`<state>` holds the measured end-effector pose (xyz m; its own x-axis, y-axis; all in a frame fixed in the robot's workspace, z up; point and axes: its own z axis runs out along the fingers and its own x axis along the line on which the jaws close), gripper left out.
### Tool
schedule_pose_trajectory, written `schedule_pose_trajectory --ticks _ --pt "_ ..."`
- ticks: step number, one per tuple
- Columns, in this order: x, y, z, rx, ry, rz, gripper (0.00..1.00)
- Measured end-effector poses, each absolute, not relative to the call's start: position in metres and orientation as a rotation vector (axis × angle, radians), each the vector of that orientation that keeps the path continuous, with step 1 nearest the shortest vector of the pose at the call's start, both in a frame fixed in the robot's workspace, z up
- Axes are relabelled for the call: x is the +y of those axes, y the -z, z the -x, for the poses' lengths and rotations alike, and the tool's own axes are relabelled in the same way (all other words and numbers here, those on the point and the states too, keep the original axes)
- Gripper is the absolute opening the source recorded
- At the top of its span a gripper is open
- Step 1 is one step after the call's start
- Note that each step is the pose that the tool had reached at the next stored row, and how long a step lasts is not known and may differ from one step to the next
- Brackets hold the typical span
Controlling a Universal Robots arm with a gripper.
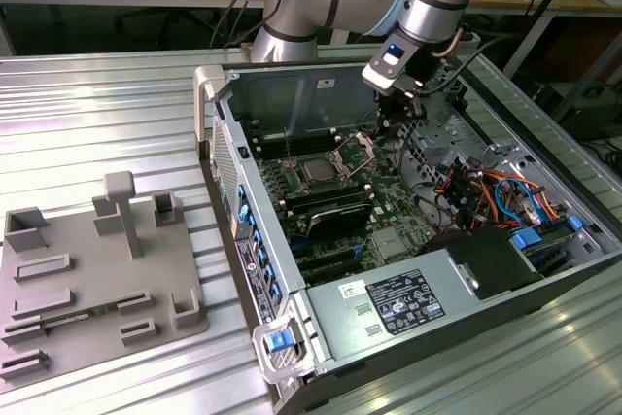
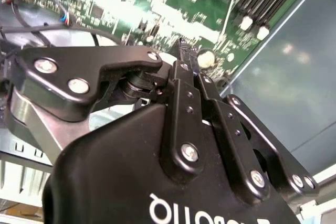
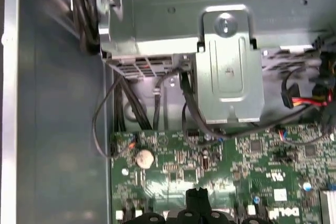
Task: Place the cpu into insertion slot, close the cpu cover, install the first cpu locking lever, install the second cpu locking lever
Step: 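Close the cpu cover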
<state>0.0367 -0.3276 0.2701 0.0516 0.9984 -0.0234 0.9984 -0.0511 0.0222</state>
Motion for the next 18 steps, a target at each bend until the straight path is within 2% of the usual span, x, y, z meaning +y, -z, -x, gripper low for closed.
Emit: schedule_pose_trajectory --ticks 11,18 --pt "-0.326 -0.248 -0.041 2.153 0.016 -2.255 0.11" --pt "-0.326 -0.246 -0.041 2.157 0.020 -2.257 0.11"
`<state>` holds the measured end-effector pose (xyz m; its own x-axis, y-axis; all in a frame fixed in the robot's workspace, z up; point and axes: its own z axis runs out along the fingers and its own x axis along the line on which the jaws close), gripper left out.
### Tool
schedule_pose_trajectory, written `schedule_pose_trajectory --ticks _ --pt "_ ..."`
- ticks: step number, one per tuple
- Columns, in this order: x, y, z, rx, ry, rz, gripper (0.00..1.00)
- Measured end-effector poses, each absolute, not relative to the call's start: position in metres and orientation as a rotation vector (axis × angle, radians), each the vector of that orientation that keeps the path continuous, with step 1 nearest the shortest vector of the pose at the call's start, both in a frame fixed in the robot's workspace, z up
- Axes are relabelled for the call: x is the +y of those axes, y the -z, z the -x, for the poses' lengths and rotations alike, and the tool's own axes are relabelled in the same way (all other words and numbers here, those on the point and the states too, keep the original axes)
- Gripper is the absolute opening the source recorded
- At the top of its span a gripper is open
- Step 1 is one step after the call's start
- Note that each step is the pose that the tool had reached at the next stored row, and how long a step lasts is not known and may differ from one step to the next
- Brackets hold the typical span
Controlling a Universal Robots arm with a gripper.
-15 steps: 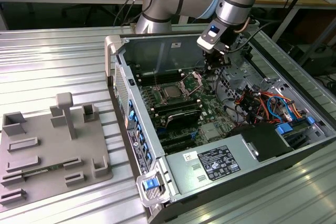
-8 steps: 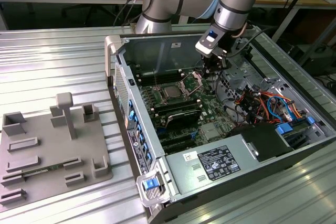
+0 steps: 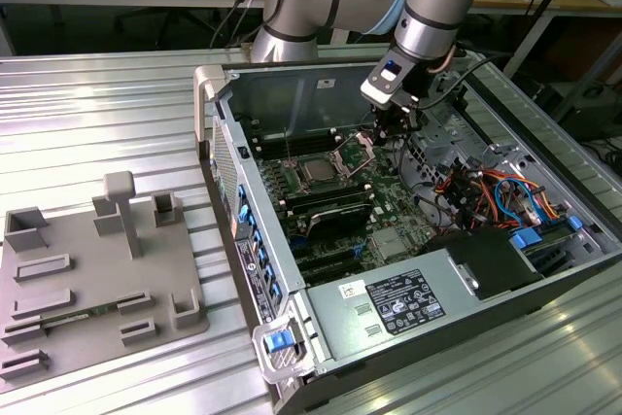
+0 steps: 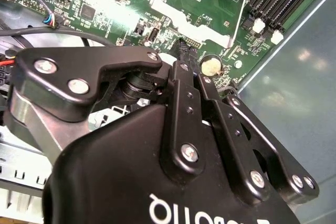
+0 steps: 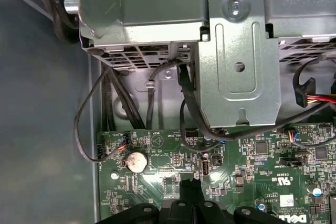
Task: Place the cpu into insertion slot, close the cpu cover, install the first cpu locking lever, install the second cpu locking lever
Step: 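Close the cpu cover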
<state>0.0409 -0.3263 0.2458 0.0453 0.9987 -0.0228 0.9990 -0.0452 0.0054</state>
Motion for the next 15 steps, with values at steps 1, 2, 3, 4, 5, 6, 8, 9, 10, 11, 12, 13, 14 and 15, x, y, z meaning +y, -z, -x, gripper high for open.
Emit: schedule_pose_trajectory --ticks 1,2,3,4,5,6,8,9,10,11,12,13,14,15 --pt "-0.326 -0.246 -0.041 2.158 0.019 -2.257 0.11" --pt "-0.326 -0.245 -0.041 2.160 0.016 -2.258 0.11" --pt "-0.326 -0.245 -0.041 2.161 0.015 -2.258 0.11" --pt "-0.326 -0.245 -0.040 2.161 0.015 -2.258 0.11" --pt "-0.326 -0.245 -0.040 2.161 0.015 -2.257 0.11" --pt "-0.326 -0.245 -0.039 2.162 0.015 -2.257 0.11" --pt "-0.326 -0.245 -0.037 2.162 0.015 -2.257 0.11" --pt "-0.326 -0.245 -0.035 2.162 0.015 -2.257 0.11" --pt "-0.326 -0.245 -0.034 2.162 0.015 -2.257 0.11" --pt "-0.326 -0.245 -0.032 2.162 0.015 -2.257 0.11" --pt "-0.326 -0.245 -0.030 2.162 0.015 -2.257 0.11" --pt "-0.326 -0.245 -0.028 2.162 0.015 -2.257 0.11" --pt "-0.326 -0.245 -0.027 2.162 0.015 -2.257 0.11" --pt "-0.326 -0.245 -0.026 2.162 0.015 -2.257 0.11"
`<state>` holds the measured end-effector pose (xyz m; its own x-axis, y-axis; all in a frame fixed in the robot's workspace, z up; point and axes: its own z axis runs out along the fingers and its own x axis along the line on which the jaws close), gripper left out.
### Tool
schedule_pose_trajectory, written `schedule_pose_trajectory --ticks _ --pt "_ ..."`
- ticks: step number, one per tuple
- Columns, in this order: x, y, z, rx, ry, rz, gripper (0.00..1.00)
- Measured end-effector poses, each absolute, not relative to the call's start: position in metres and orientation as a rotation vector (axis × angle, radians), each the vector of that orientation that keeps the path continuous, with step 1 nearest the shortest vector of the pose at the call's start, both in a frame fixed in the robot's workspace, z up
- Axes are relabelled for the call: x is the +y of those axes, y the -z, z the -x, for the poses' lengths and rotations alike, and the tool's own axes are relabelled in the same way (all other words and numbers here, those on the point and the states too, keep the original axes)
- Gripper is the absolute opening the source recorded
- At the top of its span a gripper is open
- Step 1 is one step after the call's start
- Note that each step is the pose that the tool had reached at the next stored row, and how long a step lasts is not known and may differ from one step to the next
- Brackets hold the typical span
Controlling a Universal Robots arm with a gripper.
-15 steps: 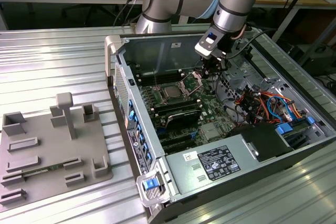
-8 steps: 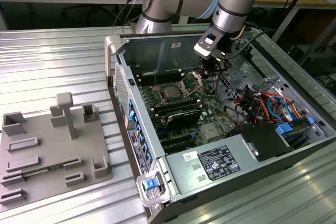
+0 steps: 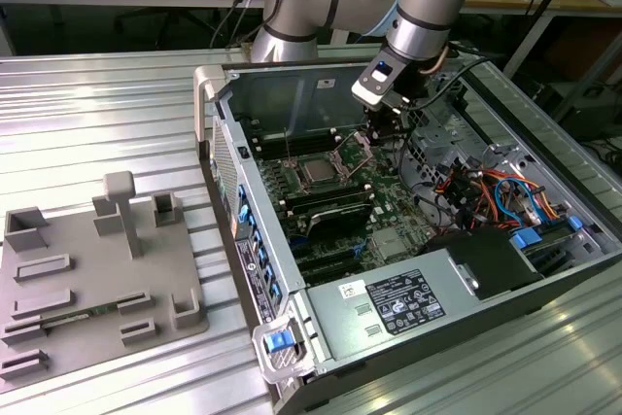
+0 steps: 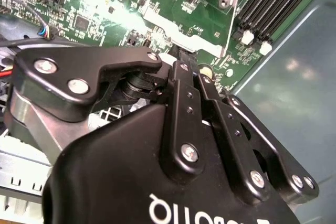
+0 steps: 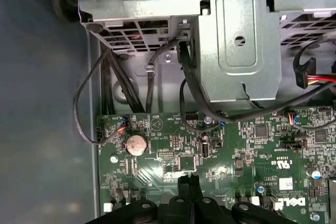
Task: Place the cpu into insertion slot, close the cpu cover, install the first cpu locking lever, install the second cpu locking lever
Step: 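Close the cpu cover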
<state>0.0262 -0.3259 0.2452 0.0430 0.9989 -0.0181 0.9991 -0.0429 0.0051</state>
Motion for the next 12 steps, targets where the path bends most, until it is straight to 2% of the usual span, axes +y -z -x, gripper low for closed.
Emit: schedule_pose_trajectory --ticks 12 --pt "-0.326 -0.245 -0.011 2.165 0.009 -2.259 0.11"
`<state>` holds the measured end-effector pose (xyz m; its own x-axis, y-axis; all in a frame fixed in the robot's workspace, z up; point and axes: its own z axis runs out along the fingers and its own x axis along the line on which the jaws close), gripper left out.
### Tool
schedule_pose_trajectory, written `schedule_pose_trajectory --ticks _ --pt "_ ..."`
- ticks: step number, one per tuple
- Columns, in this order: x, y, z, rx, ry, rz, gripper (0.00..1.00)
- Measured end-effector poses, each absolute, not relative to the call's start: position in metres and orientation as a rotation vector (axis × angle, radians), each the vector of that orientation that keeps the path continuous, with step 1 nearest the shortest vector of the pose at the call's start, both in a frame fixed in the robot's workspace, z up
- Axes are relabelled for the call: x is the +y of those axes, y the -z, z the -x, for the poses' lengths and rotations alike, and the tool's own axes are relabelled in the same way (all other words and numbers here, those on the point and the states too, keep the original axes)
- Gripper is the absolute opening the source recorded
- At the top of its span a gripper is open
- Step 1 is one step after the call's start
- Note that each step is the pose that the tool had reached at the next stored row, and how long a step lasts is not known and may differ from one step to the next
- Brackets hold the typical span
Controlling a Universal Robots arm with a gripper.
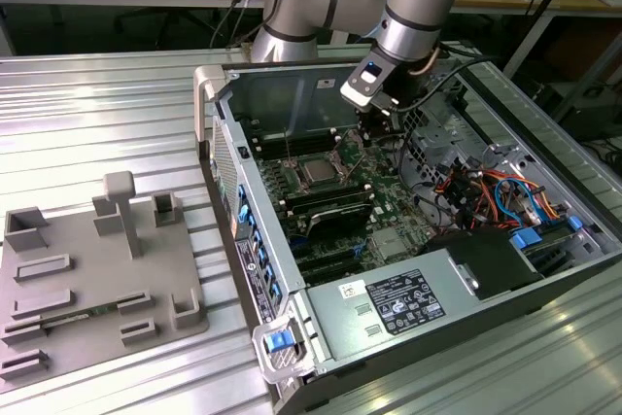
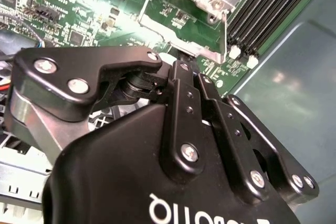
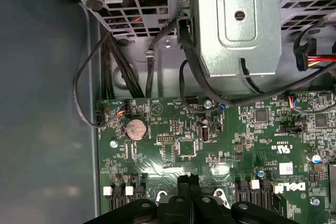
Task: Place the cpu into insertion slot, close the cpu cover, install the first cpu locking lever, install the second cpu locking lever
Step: 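Close the cpu cover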
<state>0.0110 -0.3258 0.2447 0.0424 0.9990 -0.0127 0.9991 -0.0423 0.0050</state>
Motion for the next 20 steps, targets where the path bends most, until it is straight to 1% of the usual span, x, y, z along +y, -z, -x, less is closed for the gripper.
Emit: schedule_pose_trajectory --ticks 20 --pt "-0.326 -0.241 0.015 2.168 0.004 -2.262 0.11"
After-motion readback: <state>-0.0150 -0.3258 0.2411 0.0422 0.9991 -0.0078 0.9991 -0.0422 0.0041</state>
